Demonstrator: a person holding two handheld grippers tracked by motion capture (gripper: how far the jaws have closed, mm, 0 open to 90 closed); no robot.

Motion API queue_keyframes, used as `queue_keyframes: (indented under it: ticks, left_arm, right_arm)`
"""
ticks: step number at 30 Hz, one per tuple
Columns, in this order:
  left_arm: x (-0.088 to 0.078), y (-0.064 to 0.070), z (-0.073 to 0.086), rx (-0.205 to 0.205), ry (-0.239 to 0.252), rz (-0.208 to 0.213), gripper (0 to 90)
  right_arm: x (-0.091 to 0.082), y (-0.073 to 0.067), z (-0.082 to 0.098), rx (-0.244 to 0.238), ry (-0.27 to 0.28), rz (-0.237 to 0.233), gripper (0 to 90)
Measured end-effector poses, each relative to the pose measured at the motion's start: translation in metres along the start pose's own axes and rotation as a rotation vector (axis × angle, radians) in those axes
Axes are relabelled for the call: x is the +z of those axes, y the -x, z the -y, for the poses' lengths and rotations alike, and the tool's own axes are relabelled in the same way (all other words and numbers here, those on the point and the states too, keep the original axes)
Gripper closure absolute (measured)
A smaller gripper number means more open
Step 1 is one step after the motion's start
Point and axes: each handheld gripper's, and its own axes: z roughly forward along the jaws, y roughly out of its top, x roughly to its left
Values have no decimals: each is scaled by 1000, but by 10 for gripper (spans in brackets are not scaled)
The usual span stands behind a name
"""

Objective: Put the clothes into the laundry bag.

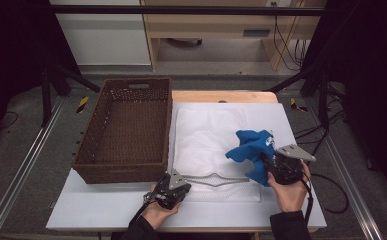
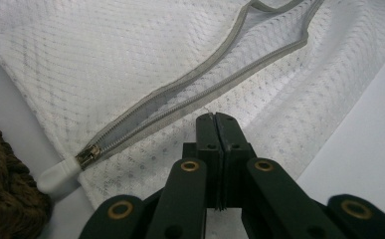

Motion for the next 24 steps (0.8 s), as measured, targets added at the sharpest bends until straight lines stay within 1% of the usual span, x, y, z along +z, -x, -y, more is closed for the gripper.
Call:
queue_keyframes:
  ticks: [2, 4, 5, 6, 7, 8, 9, 11, 13, 14, 15, 16, 19, 20, 21, 22, 23, 24]
  left_arm:
    - [0, 0, 0, 2, 3, 0, 889]
    - [0, 0, 0, 0, 3, 1, 889]
    - [0, 0, 0, 1, 2, 1, 889]
    - [0, 0, 0, 2, 2, 1, 889]
    - [0, 0, 0, 3, -2, 0, 888]
    - [0, 0, 0, 3, -2, 0, 889]
    - [0, 0, -1, -2, 0, 2, 889]
    - [0, 0, -1, -1, -1, 0, 890]
    - [0, 1, -1, 3, -4, -2, 891]
    - [0, 1, -1, 3, -4, -2, 891]
    - [0, 1, -2, 0, -9, -7, 892]
    - [0, 1, -3, 0, -13, -8, 893]
    - [0, 1, -4, -9, -13, 9, 897]
    - [0, 1, -4, -12, -10, 13, 898]
    - [-1, 3, -5, -6, -3, 12, 898]
    - [-1, 4, -5, 1, -1, 13, 898]
    - [-1, 6, -6, 5, 1, 13, 899]
    - [-1, 7, -7, 9, 7, 14, 898]
  right_arm:
    - [1, 9, 13, 11, -24, 25, 640]
    - [6, 16, 26, 19, -51, 47, 634]
    - [9, 19, 32, 31, -63, 51, 631]
    - [13, 22, 38, 36, -89, 52, 626]
    - [15, 24, 43, 37, -99, 57, 620]
    - [15, 24, 43, 37, -99, 57, 620]
    - [18, 28, 51, 45, -98, 61, 602]
    - [20, 29, 55, 43, -98, 60, 578]
    - [23, 28, 57, 35, -103, 65, 530]
    - [23, 28, 57, 35, -103, 65, 530]
    - [26, 24, 58, 15, -110, 63, 449]
    - [26, 24, 58, 6, -108, 59, 425]
    - [22, 23, 54, 0, -90, 35, 292]
    - [19, 23, 52, 1, -74, 24, 254]
    - [16, 22, 49, 6, -61, 8, 225]
    - [11, 21, 45, 17, -32, -21, 203]
    - [6, 19, 41, 11, -9, -31, 184]
    - [1, 17, 37, 4, 13, -29, 168]
